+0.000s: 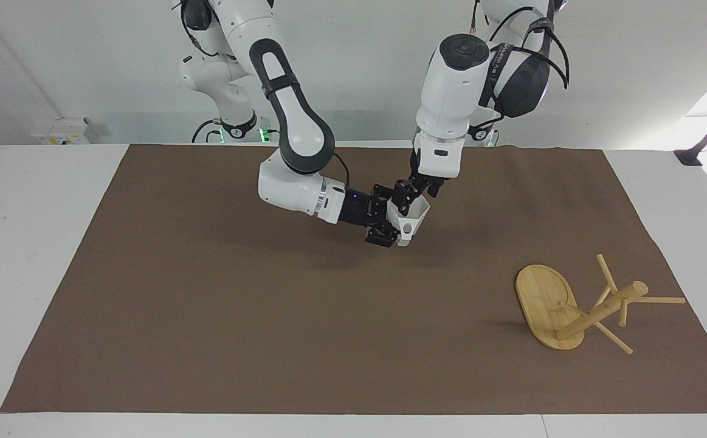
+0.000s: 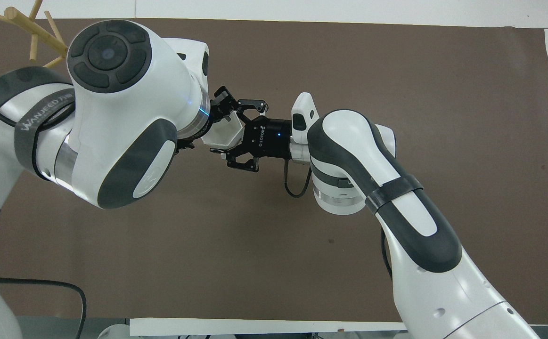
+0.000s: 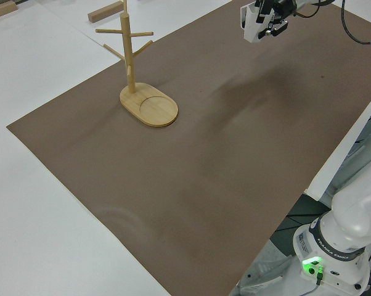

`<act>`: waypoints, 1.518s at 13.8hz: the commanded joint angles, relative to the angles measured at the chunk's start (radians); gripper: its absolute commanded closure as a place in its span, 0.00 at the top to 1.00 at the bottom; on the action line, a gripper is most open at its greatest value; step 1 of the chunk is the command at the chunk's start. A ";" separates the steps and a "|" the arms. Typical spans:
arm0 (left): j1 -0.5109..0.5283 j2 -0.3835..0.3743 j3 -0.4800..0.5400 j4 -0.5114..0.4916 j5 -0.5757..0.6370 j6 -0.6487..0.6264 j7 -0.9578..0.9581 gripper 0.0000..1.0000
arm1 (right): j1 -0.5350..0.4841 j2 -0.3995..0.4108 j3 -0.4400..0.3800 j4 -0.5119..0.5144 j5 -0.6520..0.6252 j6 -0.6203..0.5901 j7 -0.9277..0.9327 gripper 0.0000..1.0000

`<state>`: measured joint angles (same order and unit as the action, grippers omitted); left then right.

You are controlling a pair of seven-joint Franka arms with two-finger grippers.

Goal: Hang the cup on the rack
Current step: 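Grasp the mug with the left gripper and open the right gripper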

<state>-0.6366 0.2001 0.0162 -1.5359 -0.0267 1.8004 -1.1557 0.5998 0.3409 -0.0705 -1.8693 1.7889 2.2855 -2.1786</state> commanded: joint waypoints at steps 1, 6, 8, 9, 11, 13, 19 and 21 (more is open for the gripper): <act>0.000 -0.001 0.008 0.003 -0.006 0.005 0.033 0.76 | 0.002 -0.016 -0.003 -0.010 0.021 0.011 0.014 0.28; 0.009 -0.001 0.010 0.002 -0.001 -0.001 0.070 0.00 | 0.003 -0.016 -0.003 -0.010 0.023 0.012 0.014 0.30; 0.009 -0.001 0.011 0.000 0.001 -0.007 0.074 0.00 | 0.002 -0.016 -0.003 -0.010 0.023 0.011 0.016 0.30; 0.009 -0.001 0.011 0.000 0.001 -0.012 0.074 0.00 | 0.002 -0.016 -0.003 -0.010 0.024 0.011 0.014 0.31; 0.008 -0.002 0.013 0.000 0.001 -0.026 0.074 0.00 | 0.002 -0.016 -0.003 -0.010 0.038 0.011 0.014 0.35; 0.009 -0.001 0.014 0.002 0.001 -0.016 0.073 0.00 | 0.002 -0.016 -0.003 -0.011 0.040 0.012 0.014 0.95; 0.017 -0.028 0.021 -0.085 0.004 0.072 0.044 0.00 | -0.159 -0.091 -0.008 -0.053 -0.082 -0.084 0.010 0.99; 0.037 -0.060 0.024 -0.173 0.034 0.192 0.034 0.00 | -0.283 -0.095 -0.008 -0.042 -0.269 -0.208 0.017 0.99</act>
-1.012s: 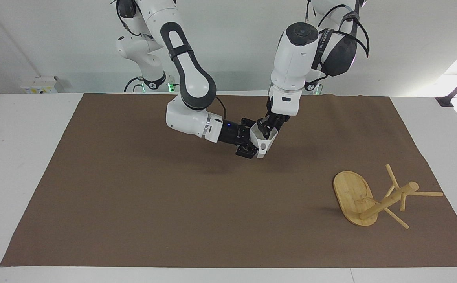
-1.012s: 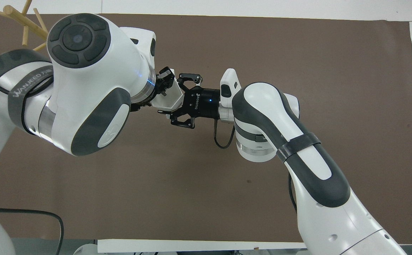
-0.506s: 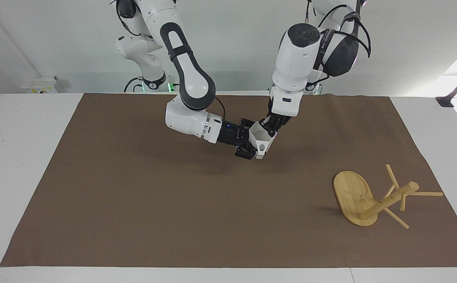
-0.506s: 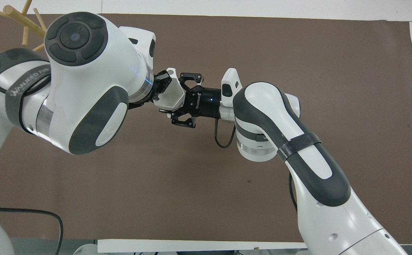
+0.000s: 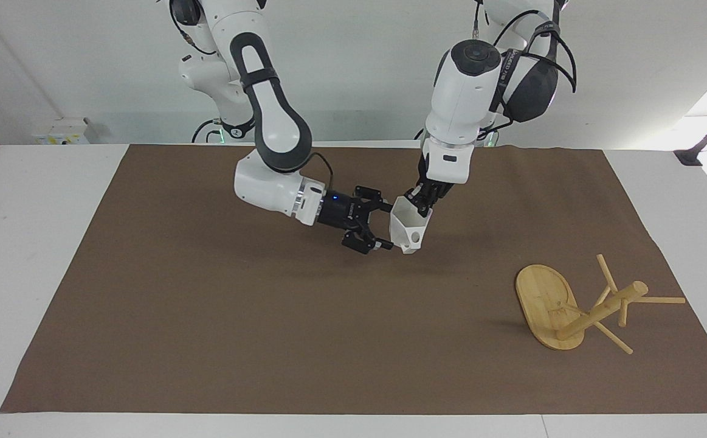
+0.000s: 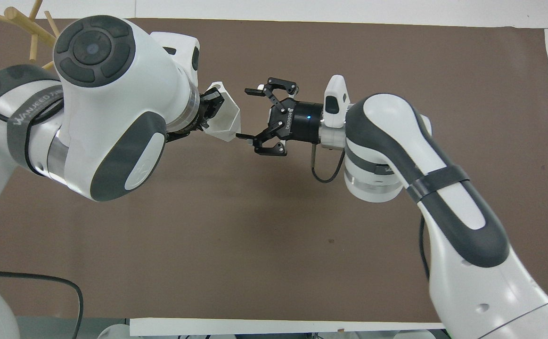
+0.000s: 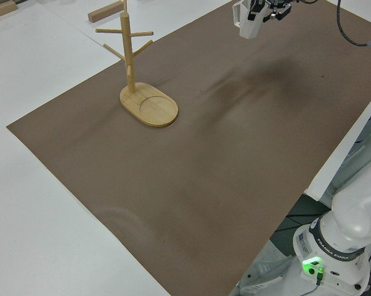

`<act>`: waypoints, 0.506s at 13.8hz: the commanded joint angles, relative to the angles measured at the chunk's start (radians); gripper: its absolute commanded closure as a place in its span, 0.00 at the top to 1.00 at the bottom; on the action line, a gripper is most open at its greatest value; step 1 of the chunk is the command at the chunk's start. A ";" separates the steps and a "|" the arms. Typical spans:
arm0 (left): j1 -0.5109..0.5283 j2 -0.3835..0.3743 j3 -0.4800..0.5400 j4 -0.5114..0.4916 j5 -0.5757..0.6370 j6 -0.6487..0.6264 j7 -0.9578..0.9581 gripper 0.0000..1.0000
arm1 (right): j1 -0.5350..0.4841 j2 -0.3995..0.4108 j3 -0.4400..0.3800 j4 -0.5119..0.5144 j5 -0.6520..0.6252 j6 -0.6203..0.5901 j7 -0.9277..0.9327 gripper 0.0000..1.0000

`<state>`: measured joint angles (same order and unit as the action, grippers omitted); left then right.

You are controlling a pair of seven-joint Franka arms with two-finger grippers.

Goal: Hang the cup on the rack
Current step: 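Carry the mug toward the rack while the right gripper withdraws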

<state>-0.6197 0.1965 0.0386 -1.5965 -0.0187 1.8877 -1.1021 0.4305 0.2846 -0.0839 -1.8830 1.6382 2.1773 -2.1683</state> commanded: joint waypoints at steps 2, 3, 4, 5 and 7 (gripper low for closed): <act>0.063 -0.107 0.000 -0.289 0.033 0.367 -0.018 0.00 | -0.227 -0.039 0.004 -0.025 -0.249 -0.175 0.010 0.99; 0.083 -0.133 0.000 -0.386 0.031 0.518 -0.018 0.00 | -0.269 -0.038 0.003 -0.024 -0.314 -0.183 0.024 0.99; 0.103 -0.149 0.000 -0.455 0.031 0.633 -0.018 0.00 | -0.304 -0.038 0.004 -0.021 -0.371 -0.185 0.057 0.99; 0.112 -0.166 0.000 -0.524 0.031 0.739 -0.018 0.00 | -0.330 -0.045 0.001 -0.021 -0.441 -0.186 0.117 0.99; 0.130 -0.199 0.000 -0.642 0.033 0.870 -0.016 0.00 | -0.372 -0.096 -0.002 -0.011 -0.617 -0.183 0.274 0.99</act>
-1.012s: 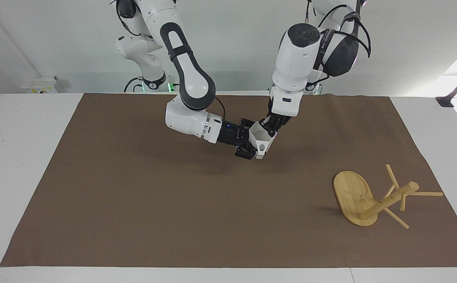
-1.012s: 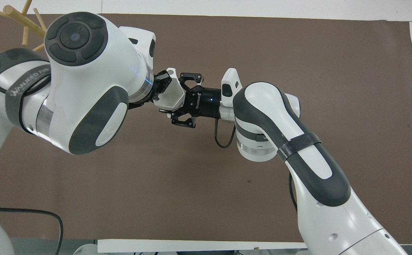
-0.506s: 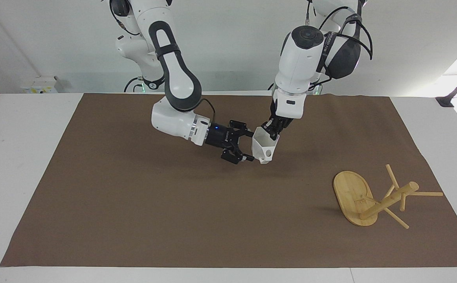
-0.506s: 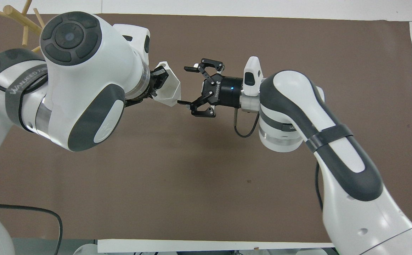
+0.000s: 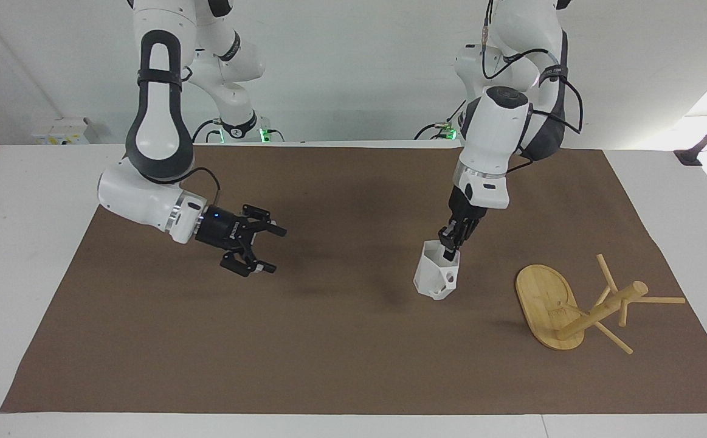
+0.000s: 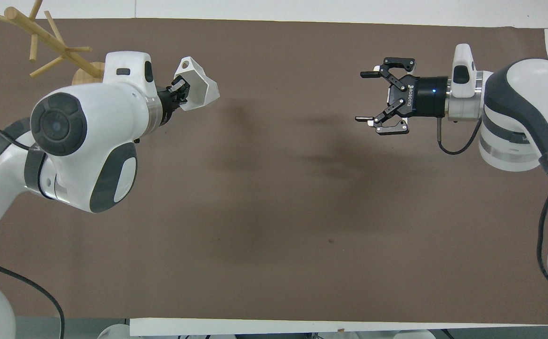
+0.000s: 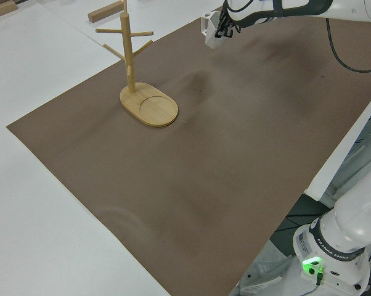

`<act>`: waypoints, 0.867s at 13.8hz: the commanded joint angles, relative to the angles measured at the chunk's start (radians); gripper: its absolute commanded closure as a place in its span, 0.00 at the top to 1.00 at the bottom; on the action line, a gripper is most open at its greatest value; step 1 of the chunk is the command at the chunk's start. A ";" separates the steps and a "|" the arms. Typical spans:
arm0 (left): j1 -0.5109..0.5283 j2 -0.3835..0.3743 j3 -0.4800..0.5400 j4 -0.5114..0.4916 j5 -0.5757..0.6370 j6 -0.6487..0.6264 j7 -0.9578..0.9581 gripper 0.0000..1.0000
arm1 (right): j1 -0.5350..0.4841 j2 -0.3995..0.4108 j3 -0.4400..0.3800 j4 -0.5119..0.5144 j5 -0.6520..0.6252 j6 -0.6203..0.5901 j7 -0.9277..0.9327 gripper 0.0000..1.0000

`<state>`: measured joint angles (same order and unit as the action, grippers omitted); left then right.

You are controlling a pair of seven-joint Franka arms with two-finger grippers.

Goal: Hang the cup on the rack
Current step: 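Carry the mug toward the rack while the right gripper withdraws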

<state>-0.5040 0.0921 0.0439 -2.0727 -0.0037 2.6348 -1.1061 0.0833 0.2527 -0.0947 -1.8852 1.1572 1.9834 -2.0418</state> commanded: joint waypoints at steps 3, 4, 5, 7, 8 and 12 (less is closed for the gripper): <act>0.028 -0.135 -0.007 -0.370 0.016 0.513 -0.014 0.00 | -0.072 -0.101 0.009 0.023 -0.380 0.009 0.369 0.99; 0.028 -0.143 -0.006 -0.423 0.016 0.604 -0.015 0.00 | -0.086 -0.111 0.009 0.038 -0.454 0.009 0.399 0.99; 0.030 -0.153 -0.007 -0.484 0.016 0.725 -0.015 0.00 | -0.091 -0.124 0.007 0.046 -0.520 0.009 0.454 0.99; 0.047 -0.178 -0.006 -0.582 0.014 0.870 -0.017 0.00 | -0.100 -0.173 0.006 0.057 -0.685 -0.038 0.657 0.99; 0.054 -0.178 -0.006 -0.584 0.014 0.869 -0.012 0.00 | -0.100 -0.202 0.009 0.067 -0.783 -0.060 0.780 0.99; 0.191 -0.080 -0.009 -0.427 0.060 0.858 0.029 0.00 | -0.109 -0.234 0.007 0.221 -0.998 -0.286 1.139 0.99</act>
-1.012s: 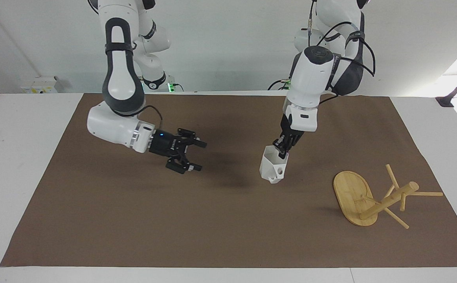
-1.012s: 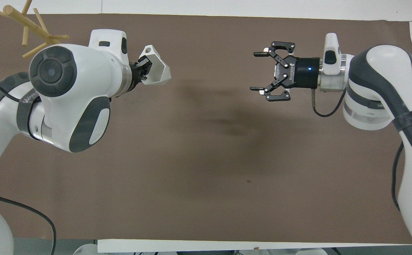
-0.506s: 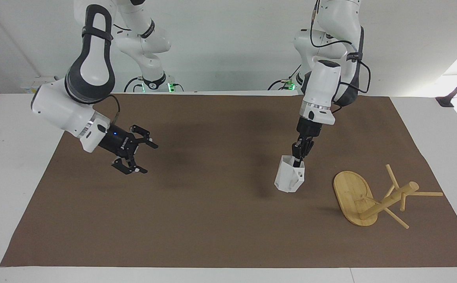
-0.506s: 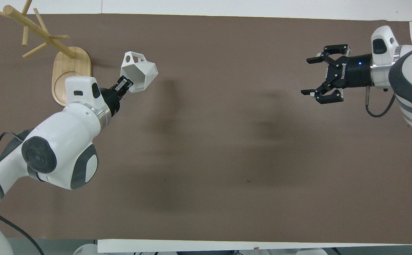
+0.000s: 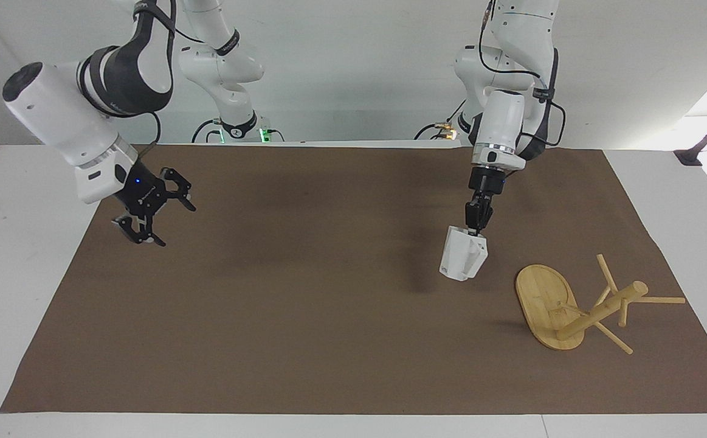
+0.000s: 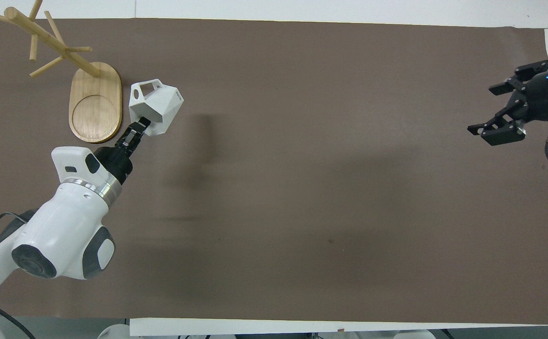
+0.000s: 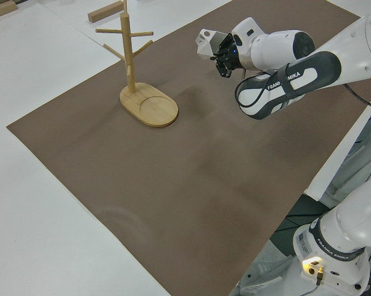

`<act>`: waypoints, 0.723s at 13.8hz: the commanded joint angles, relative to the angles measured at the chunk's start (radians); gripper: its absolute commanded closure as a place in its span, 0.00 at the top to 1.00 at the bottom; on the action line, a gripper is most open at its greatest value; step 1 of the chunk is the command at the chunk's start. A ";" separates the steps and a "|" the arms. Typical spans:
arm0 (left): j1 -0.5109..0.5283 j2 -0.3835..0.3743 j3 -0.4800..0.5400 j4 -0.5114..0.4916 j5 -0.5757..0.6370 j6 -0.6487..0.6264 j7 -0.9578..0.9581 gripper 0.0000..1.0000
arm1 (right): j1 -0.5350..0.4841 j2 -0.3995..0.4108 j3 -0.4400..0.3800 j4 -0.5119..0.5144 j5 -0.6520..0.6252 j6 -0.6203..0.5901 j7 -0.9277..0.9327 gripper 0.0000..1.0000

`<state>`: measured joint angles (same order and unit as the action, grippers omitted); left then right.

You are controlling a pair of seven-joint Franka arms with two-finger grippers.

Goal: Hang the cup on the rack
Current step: 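Move the mug with the left gripper onto a wooden rack peg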

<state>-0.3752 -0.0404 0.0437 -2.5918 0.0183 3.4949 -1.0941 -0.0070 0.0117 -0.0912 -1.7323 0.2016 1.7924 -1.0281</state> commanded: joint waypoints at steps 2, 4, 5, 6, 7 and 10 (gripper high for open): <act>0.079 0.156 -0.008 0.203 0.039 -0.019 0.019 0.00 | -0.037 0.007 0.004 0.129 -0.100 -0.229 0.376 0.99; 0.102 0.220 -0.010 0.246 0.051 -0.016 0.019 0.00 | -0.010 0.014 0.001 0.198 -0.210 -0.368 0.615 0.99; 0.110 0.237 -0.010 0.260 0.072 -0.016 0.019 0.00 | 0.024 0.020 -0.039 0.207 -0.212 -0.413 0.697 0.99; 0.120 0.247 -0.013 0.281 0.078 -0.020 0.016 0.00 | 0.063 0.017 -0.106 0.208 -0.199 -0.438 0.771 0.99; 0.124 0.249 -0.013 0.288 0.078 -0.023 0.014 0.00 | 0.079 0.007 -0.129 0.198 -0.179 -0.449 0.830 0.99; 0.131 0.246 -0.013 0.286 0.077 -0.043 -0.006 0.00 | 0.076 -0.038 -0.117 0.169 -0.182 -0.481 0.912 0.99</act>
<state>-0.2651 0.2116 0.0409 -2.3165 0.0695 3.4745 -1.0809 0.0640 -0.0021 -0.2080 -1.5504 0.0173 1.3300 -0.1654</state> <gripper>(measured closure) 0.956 0.004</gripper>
